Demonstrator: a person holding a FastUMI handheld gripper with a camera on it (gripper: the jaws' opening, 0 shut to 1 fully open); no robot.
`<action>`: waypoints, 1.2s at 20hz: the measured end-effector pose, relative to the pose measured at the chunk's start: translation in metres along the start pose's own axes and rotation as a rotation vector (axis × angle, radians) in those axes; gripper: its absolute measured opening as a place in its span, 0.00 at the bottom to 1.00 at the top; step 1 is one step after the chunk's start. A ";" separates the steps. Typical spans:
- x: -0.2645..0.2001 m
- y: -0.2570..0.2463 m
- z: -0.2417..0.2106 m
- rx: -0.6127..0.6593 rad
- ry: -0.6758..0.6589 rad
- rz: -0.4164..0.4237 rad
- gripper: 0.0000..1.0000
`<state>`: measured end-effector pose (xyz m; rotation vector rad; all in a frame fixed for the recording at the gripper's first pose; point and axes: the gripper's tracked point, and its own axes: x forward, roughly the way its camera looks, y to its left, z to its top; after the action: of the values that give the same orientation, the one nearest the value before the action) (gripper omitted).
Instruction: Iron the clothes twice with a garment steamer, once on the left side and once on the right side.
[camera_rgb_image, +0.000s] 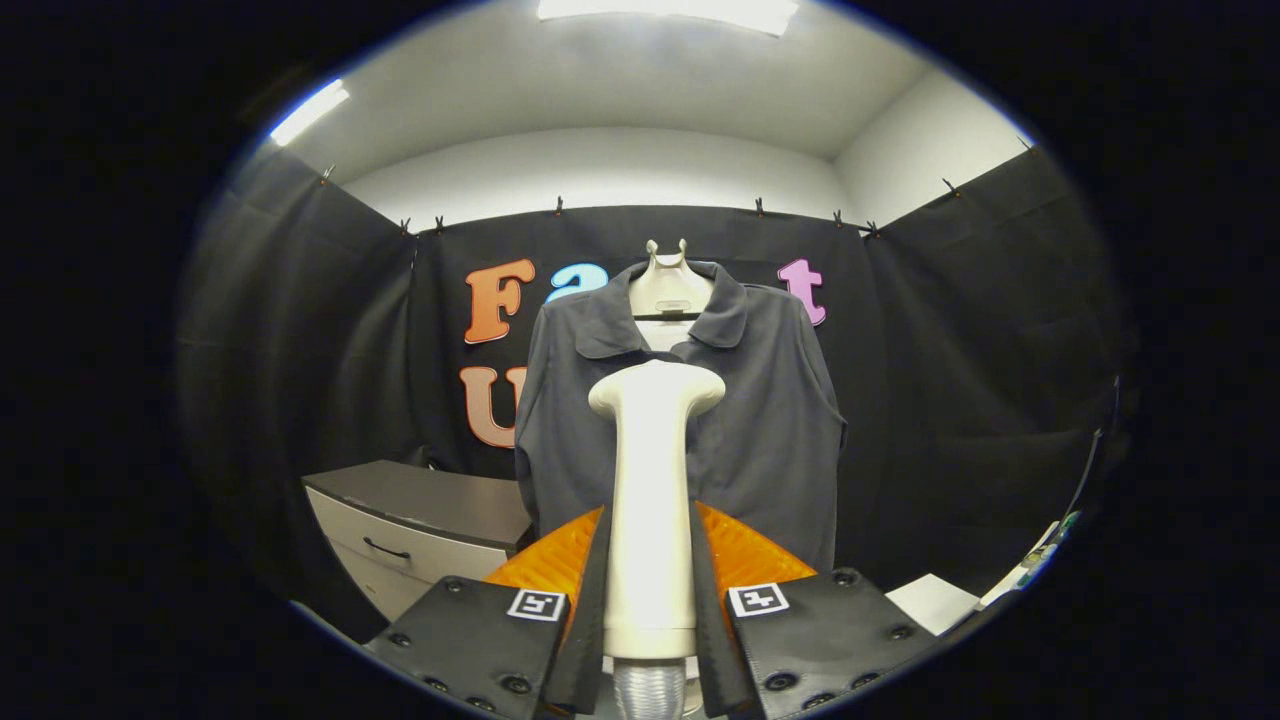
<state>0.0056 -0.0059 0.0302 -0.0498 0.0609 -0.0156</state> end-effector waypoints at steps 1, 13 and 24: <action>0.000 -0.001 -0.002 0.012 -0.002 -0.001 0.45; -0.005 0.011 -0.022 0.060 -0.014 0.004 0.45; 0.021 0.022 -0.019 0.085 -0.016 0.019 0.45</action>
<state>0.0258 0.0146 0.0089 0.0358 0.0443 0.0015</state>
